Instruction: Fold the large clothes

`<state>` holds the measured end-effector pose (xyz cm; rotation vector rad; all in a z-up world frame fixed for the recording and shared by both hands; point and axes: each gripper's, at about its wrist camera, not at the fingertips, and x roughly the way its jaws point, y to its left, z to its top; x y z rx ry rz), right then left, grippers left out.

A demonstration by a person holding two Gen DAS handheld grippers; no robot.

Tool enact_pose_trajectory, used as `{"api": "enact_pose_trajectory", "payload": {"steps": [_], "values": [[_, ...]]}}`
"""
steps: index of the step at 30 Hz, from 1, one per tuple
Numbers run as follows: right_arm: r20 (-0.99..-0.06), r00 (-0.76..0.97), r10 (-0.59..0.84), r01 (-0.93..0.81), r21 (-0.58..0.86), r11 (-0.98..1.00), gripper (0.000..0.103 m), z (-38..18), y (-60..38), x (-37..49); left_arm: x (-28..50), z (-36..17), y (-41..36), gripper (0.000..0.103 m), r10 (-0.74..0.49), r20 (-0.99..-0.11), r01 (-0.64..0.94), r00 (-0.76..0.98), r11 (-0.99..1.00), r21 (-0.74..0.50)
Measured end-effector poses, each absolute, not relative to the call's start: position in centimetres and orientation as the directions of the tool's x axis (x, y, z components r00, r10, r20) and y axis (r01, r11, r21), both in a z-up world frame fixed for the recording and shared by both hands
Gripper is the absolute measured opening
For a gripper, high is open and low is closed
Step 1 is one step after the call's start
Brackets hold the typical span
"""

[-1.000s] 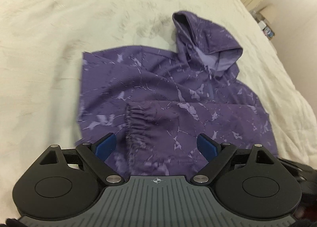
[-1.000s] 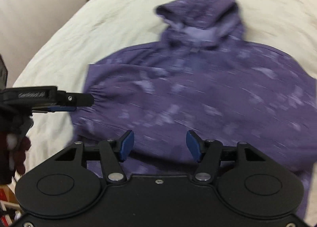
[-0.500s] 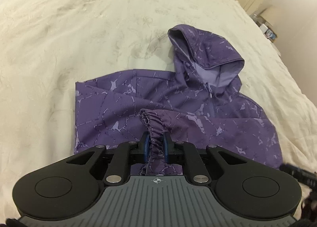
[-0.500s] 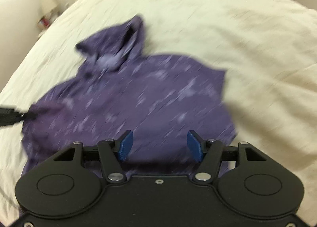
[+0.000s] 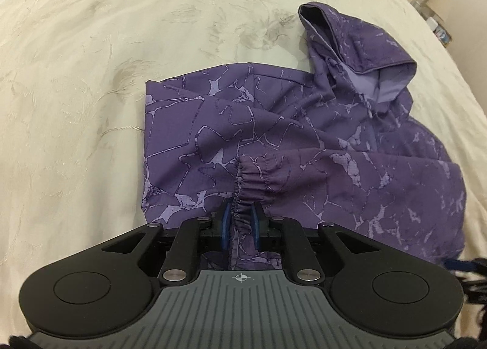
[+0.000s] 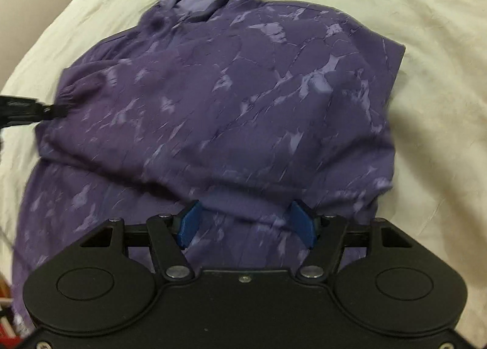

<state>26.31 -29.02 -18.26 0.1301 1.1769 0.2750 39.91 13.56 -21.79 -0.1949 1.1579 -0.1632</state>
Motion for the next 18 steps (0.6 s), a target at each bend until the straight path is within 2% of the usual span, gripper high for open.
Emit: {"api": "enact_pose_trajectory", "payload": {"steps": [2,5,7,8,9,12,16,17,18], "values": [[-0.860,0.436,0.267,-0.121,0.239,0.964,0.064,-16.3,-30.1,26.1,40.0,-21.9,13.4,0.015,-0.226,-0.892,0.031,0.391,0.972,-0.232],[-0.797,0.558,0.231,0.028,0.297,0.955,0.064,-13.7,-33.8,27.4,40.0,-22.2,13.6,0.015,-0.232,-0.893,0.027,0.386,0.970,-0.240],[-0.791,0.583,0.184,0.133,0.316,0.939,0.057,-13.5,-36.4,29.2,40.1,-22.4,13.6,0.015,-0.236,-0.893,0.025,0.382,0.969,-0.245],[-0.793,0.586,0.167,0.174,0.324,0.930,0.052,-13.7,-37.4,30.0,40.1,-22.5,13.7,0.015,-0.238,-0.894,0.026,0.380,0.969,-0.246],[-0.797,0.585,0.149,0.214,0.329,0.920,0.050,-14.1,-38.5,31.0,40.2,-22.6,13.7,0.016,-0.239,-0.895,0.028,0.377,0.969,-0.247],[-0.825,0.555,0.108,0.277,0.306,0.911,0.049,-15.6,-40.1,33.5,40.3,-22.9,13.8,0.016,-0.245,-0.896,0.023,0.371,0.967,-0.255],[-0.865,0.487,0.121,0.291,0.292,0.911,0.049,-17.9,-40.2,35.8,40.3,-23.1,13.9,0.016,-0.252,-0.894,0.022,0.371,0.964,-0.263],[-0.871,0.474,0.127,0.287,0.290,0.913,0.047,-18.3,-39.9,36.0,40.3,-23.1,13.9,0.016,-0.254,-0.892,0.024,0.373,0.964,-0.264],[-0.876,0.465,0.129,0.279,0.283,0.918,0.037,-18.7,-39.5,36.4,40.2,-23.2,13.9,0.016,-0.256,-0.891,0.027,0.374,0.964,-0.266]]}}
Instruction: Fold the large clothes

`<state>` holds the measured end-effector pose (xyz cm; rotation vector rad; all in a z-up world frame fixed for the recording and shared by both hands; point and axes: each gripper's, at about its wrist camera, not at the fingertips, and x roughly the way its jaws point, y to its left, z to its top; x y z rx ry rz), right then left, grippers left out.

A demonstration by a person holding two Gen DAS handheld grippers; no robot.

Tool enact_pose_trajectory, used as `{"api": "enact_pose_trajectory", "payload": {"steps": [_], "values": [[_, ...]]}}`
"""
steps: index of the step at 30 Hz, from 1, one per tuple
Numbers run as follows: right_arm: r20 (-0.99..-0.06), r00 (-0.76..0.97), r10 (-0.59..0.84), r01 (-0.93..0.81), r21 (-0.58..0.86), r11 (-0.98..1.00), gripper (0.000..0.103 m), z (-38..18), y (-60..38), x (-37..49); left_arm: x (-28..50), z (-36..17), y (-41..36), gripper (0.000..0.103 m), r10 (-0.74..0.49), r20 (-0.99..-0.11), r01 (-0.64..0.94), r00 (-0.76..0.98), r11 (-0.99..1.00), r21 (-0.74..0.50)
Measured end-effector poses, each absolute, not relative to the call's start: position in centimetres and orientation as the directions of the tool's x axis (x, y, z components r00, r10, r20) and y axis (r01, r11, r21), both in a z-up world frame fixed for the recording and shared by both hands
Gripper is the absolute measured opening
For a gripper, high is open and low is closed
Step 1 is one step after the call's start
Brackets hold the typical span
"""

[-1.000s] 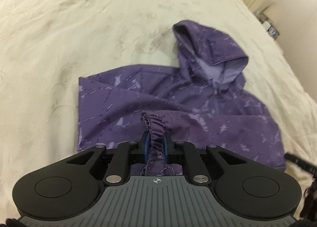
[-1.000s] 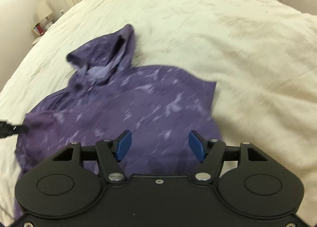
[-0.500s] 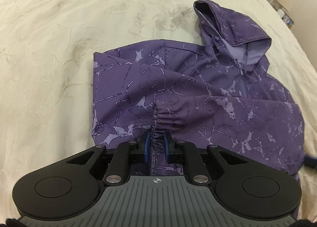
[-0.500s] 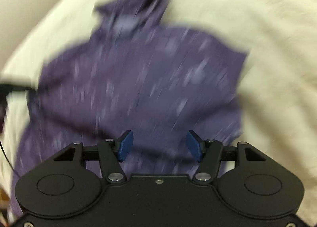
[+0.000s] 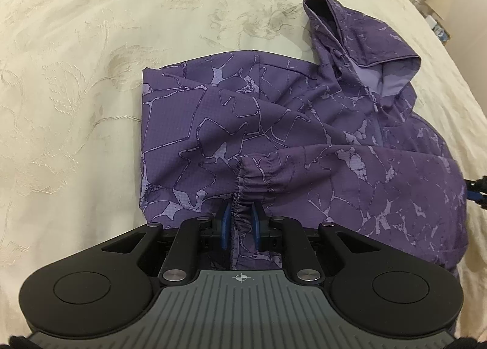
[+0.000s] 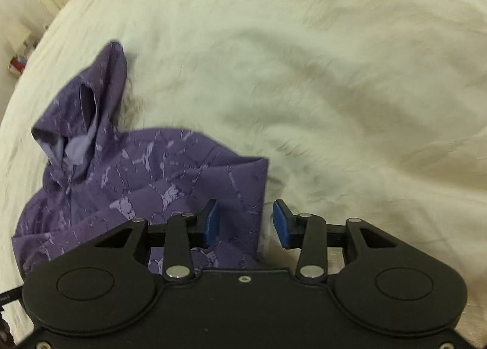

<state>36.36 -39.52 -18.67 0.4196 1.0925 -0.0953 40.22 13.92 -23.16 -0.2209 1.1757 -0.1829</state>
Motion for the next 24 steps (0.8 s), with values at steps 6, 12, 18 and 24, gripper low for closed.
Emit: {"api": "enact_pose_trajectory", "payload": {"steps": [6,12,18,24], "values": [[-0.904,0.426,0.036,0.291,0.174,0.941,0.013,-19.5,-39.2,37.0,40.3,-22.8,13.8,0.021,-0.274,-0.888,0.055,0.368,0.960,-0.273],[-0.822,0.569,-0.029,0.209,0.111,0.972,0.063,-14.3,-37.0,35.9,39.8,-17.6,13.8,0.033,-0.307,-0.851,0.098,0.426,0.951,-0.293],[-0.782,0.618,0.080,0.048,0.139,0.989,0.063,-11.6,-33.0,38.3,44.3,-14.6,11.7,0.048,-0.325,-0.793,0.185,0.516,0.946,-0.267],[-0.772,0.623,0.128,-0.093,0.089,0.992,0.063,-12.4,-27.2,43.4,51.4,-16.4,7.9,0.048,-0.307,-0.787,0.216,0.535,0.950,-0.223]]}}
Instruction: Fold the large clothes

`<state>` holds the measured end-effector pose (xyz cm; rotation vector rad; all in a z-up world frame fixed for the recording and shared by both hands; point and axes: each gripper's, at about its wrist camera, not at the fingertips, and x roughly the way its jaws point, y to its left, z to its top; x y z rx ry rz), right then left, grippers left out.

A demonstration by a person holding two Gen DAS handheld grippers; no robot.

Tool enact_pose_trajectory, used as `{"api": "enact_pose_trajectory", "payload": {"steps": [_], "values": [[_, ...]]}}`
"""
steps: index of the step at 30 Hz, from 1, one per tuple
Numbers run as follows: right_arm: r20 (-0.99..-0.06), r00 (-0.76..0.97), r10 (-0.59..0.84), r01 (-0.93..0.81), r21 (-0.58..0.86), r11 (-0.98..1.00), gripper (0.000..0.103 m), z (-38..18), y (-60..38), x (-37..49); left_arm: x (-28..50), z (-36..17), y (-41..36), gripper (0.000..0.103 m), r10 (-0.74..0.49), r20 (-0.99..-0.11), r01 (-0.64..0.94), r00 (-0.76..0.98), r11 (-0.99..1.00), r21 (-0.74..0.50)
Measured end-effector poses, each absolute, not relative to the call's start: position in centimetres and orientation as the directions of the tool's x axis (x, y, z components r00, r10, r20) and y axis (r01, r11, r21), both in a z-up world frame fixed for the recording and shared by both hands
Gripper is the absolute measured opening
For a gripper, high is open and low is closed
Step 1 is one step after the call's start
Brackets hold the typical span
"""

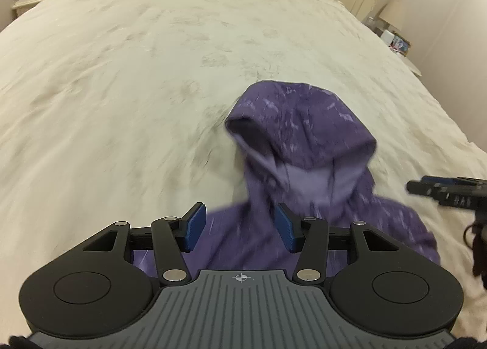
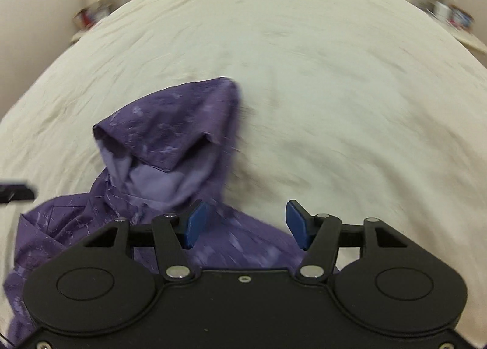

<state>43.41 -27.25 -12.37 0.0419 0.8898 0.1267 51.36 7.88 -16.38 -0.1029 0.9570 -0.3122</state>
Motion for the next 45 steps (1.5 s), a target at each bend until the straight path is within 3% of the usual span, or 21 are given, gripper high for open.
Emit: {"api": "enact_pose_trajectory", "payload": {"steps": [9,10,11,12,18,22,24,26,28,30,32,34,35,37,39,41,45], "values": [[-0.774,0.632,0.043,-0.192,-0.103,0.976,0.060,-15.4,-22.6,49.9,58.0,-19.5,5.1,0.049,-0.290,-0.805,0.227,0.517,0.953,-0.198],[-0.767,0.641,0.029,-0.192,-0.124,0.974,0.048,-15.5,-22.4,50.3,58.6,-20.0,4.9,0.049,-0.282,-0.812,0.231,0.511,0.955,-0.186],[-0.762,0.648,0.023,-0.192,-0.135,0.972,0.022,-15.5,-22.3,50.8,59.0,-20.5,4.7,0.049,-0.275,-0.818,0.238,0.506,0.956,-0.174],[-0.759,0.650,0.023,-0.196,-0.139,0.971,0.013,-15.4,-22.2,51.2,59.3,-21.0,4.4,0.049,-0.267,-0.825,0.245,0.498,0.956,-0.162],[-0.660,0.715,0.229,-0.299,0.008,0.954,0.011,-10.9,-22.6,49.7,60.7,-22.7,3.6,0.049,-0.258,-0.828,0.244,0.498,0.958,-0.151],[-0.609,0.735,0.298,-0.312,0.086,0.946,0.011,-9.2,-24.4,48.5,60.9,-21.8,4.7,0.048,-0.180,-0.782,0.138,0.597,0.983,-0.121],[-0.614,0.736,0.287,-0.303,0.082,0.950,0.011,-9.4,-25.2,48.3,60.0,-20.4,6.5,0.048,-0.082,-0.729,0.007,0.679,0.994,-0.105],[-0.625,0.734,0.268,-0.291,0.068,0.954,0.013,-10.1,-26.0,48.1,58.7,-19.2,8.4,0.052,-0.077,-0.676,-0.051,0.733,0.985,-0.168],[-0.642,0.726,0.245,-0.264,0.069,0.962,0.013,-11.5,-26.9,48.4,57.5,-18.2,8.8,0.055,-0.103,-0.642,-0.004,0.760,0.987,-0.163],[-0.665,0.718,0.206,-0.221,0.062,0.973,0.020,-13.3,-27.3,49.3,56.5,-18.1,7.5,0.055,-0.100,-0.635,0.099,0.766,0.994,-0.037],[-0.724,0.672,0.155,-0.143,0.078,0.987,0.028,-15.8,-28.4,50.5,56.3,-19.0,5.7,0.056,-0.094,-0.678,0.225,0.729,0.968,0.108],[-0.783,0.609,0.127,-0.086,0.093,0.992,0.049,-18.6,-29.4,51.6,56.9,-21.2,4.4,0.057,-0.025,-0.764,0.311,0.645,0.922,0.232],[-0.801,0.585,0.128,-0.074,0.104,0.992,0.049,-19.5,-29.7,52.0,57.3,-22.4,4.4,0.057,0.005,-0.805,0.341,0.594,0.905,0.256],[-0.806,0.569,0.161,-0.062,0.153,0.986,0.053,-19.7,-30.2,52.0,57.8,-23.6,5.3,0.058,0.018,-0.862,0.361,0.507,0.903,0.231],[-0.799,0.567,0.203,-0.073,0.196,0.978,0.056,-18.6,-30.6,51.7,57.3,-22.8,7.1,0.057,-0.054,-0.877,0.365,0.477,0.920,0.142],[-0.795,0.559,0.234,-0.122,0.200,0.972,0.066,-17.3,-30.9,51.0,56.8,-21.5,8.4,0.057,-0.125,-0.890,0.401,0.439,0.914,0.069],[-0.798,0.532,0.282,-0.208,0.199,0.957,0.067,-15.1,-31.8,49.4,55.0,-17.5,9.4,0.057,-0.189,-0.871,0.429,0.453,0.903,0.027]]}}
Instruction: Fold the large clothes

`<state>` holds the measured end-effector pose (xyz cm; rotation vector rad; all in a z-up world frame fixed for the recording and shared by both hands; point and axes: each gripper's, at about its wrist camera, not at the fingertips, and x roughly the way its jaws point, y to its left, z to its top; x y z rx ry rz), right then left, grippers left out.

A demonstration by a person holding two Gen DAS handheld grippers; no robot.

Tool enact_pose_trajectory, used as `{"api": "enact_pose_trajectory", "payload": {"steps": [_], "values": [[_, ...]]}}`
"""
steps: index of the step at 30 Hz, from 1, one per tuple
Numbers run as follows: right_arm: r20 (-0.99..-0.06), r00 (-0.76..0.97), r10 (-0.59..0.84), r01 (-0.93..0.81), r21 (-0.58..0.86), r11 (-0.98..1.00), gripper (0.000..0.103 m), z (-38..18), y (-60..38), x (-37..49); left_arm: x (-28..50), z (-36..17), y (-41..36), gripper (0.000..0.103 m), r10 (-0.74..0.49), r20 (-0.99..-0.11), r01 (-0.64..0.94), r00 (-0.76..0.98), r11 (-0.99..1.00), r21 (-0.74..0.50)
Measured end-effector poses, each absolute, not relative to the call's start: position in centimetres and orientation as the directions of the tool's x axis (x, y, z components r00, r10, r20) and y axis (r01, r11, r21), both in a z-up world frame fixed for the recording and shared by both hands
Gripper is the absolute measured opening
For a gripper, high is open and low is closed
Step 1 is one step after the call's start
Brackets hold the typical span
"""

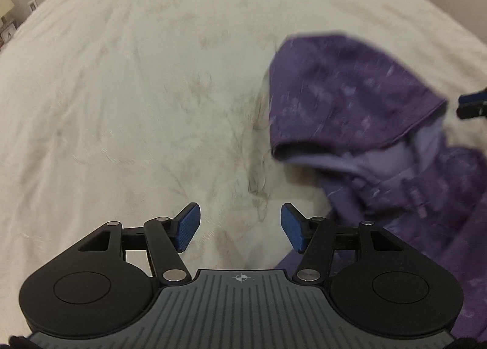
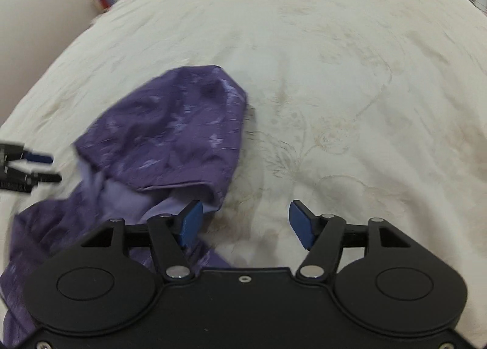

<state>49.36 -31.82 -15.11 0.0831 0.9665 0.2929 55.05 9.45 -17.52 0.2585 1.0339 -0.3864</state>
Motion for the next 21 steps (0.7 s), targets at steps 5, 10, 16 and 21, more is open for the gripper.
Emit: {"api": "enact_pose_trajectory", "payload": {"steps": [5,10,16,21], "values": [[-0.690,0.604,0.400,-0.259,0.305,0.917,0.051,-11.5,-31.3,49.4,56.9,-13.7,7.7,0.058,-0.371,-0.778,0.358,0.508,0.912,-0.201],[-0.674,0.582,0.456,-0.238,0.395,0.887,0.047,-13.4,-28.6,53.3,59.7,-15.6,2.9,0.058,-0.442,-0.740,0.358,0.507,0.889,-0.287],[-0.777,0.525,0.347,-0.067,0.368,0.927,0.043,-19.1,-28.8,55.6,62.1,-22.7,1.8,0.058,-0.298,-0.838,0.181,0.457,0.954,-0.241],[-0.799,0.510,0.319,-0.053,0.341,0.938,0.036,-20.0,-29.8,55.6,62.4,-24.5,2.5,0.059,-0.313,-0.833,0.178,0.457,0.949,-0.260]]}}
